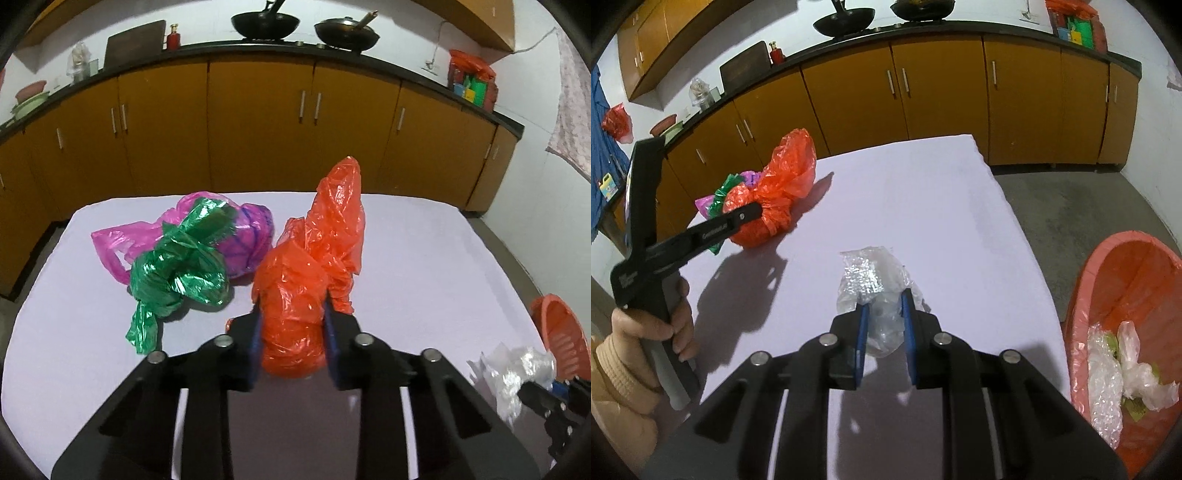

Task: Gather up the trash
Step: 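Grasp the orange-red bag with the left tool while the right tool holds the bubble wrap, then carry the orange-red bag and bubble wrap over the wastebasket and open both tools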

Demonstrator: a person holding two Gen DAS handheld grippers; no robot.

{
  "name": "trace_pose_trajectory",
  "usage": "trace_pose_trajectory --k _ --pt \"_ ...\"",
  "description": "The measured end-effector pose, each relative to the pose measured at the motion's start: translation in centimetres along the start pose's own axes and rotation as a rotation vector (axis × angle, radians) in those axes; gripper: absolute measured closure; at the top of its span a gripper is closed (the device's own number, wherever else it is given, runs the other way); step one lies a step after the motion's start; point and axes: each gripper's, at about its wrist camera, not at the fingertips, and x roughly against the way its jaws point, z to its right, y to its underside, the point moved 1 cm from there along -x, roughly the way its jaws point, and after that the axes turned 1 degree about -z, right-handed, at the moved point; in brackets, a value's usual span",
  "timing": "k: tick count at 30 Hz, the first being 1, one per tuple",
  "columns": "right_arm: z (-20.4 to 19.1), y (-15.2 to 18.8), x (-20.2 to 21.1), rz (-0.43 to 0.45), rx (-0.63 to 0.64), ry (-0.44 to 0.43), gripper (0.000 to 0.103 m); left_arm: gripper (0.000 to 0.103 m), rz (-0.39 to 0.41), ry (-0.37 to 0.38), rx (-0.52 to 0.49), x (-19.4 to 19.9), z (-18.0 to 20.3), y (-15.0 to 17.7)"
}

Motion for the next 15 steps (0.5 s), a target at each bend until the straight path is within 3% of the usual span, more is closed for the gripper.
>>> trace_pose_trajectory --k 8,15 --pt "-0.2 -0.1 3.1 0.061 -0.003 -0.006 0.084 0.079 0.049 0.03 -0.028 4.4 1.8 0.5" --pt "2.3 0.1 8.6 0.145 -0.042 0.038 0.084 0.079 0.091 0.083 -0.063 8.1 5.6 0.1"
